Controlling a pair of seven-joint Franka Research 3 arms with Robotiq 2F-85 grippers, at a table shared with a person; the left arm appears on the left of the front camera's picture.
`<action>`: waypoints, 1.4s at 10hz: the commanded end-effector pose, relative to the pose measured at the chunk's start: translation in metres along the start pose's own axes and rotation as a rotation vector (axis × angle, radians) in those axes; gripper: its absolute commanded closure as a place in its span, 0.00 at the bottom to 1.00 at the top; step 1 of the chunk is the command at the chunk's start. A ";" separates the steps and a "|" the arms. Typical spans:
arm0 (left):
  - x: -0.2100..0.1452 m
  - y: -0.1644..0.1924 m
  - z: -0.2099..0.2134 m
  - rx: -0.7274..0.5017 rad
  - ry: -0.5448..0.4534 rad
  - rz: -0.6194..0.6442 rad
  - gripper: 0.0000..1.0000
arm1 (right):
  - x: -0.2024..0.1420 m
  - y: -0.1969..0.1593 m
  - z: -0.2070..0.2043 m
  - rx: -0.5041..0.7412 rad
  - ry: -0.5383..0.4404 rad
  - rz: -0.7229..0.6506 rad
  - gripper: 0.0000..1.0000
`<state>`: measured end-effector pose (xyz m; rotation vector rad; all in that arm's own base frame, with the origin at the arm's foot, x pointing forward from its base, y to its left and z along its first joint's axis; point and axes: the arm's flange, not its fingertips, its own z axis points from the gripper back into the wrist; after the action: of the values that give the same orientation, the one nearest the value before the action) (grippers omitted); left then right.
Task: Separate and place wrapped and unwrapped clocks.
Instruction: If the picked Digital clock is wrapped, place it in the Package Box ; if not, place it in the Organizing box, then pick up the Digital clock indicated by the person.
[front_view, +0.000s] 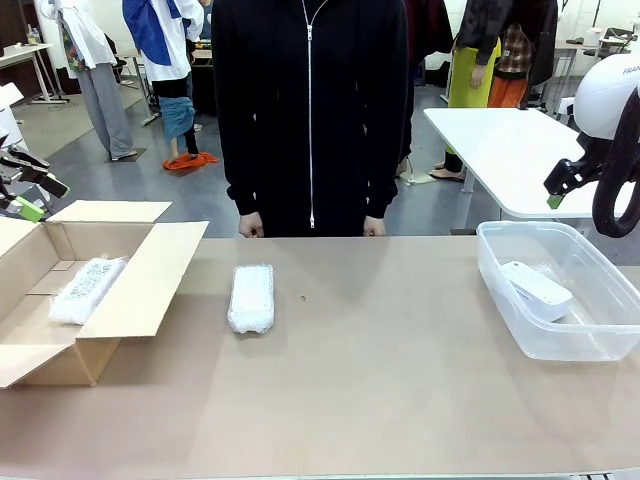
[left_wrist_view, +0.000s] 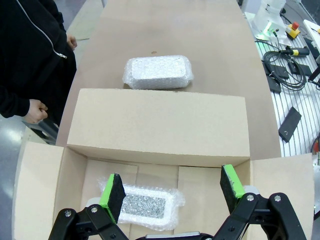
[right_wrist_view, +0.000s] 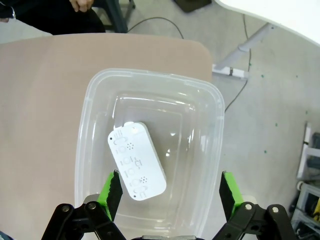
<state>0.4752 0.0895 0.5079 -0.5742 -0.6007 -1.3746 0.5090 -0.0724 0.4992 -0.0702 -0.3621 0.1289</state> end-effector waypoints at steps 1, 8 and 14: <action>0.001 -0.002 0.001 -0.005 0.011 -0.003 0.00 | 0.000 -0.001 0.000 -0.001 -0.001 -0.003 0.00; 0.001 -0.002 0.001 -0.005 0.011 -0.003 0.00 | 0.000 -0.001 0.000 -0.001 -0.001 -0.003 0.00; 0.001 -0.002 0.001 -0.005 0.011 -0.003 0.00 | 0.000 -0.001 0.000 -0.001 -0.001 -0.003 0.00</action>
<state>0.4752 0.0895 0.5079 -0.5742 -0.6007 -1.3746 0.5090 -0.0724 0.4992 -0.0702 -0.3621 0.1289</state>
